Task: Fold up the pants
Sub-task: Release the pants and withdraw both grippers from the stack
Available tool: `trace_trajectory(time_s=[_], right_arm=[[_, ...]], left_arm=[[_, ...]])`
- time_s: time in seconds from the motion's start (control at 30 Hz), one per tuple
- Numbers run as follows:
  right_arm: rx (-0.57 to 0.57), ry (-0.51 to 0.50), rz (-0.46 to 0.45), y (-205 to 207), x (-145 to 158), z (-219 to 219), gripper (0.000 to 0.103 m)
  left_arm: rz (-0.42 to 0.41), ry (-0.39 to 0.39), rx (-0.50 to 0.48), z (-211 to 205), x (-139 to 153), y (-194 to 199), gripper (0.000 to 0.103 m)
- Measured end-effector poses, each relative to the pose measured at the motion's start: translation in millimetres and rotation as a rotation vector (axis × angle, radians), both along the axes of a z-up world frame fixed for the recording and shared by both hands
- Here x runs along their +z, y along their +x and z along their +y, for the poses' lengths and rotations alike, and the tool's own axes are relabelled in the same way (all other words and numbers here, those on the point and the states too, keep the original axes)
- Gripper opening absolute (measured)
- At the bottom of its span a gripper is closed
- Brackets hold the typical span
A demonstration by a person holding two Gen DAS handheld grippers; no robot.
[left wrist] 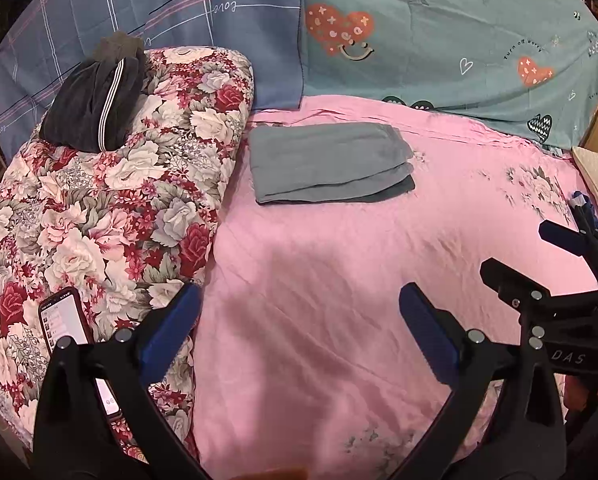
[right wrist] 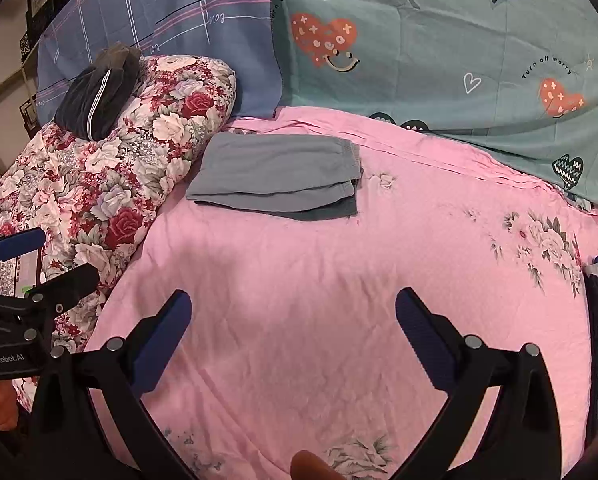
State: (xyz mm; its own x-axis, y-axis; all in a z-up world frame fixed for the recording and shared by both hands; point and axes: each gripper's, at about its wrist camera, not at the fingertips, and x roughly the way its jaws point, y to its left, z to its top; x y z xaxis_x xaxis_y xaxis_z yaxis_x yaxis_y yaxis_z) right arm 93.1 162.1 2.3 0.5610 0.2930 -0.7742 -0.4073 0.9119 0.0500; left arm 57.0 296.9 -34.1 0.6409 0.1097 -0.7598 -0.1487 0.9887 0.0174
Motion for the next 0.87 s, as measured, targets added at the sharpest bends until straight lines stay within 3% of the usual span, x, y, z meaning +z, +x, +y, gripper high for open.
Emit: trace_trajectory(time_s=[0.87], right_arm=[[-0.006,-0.003,0.018,9.9,-4.8,0.2,0.102]], left_arm=[[0.011,-0.016,0.008,-0.8,-3.7,7.5,0.101]])
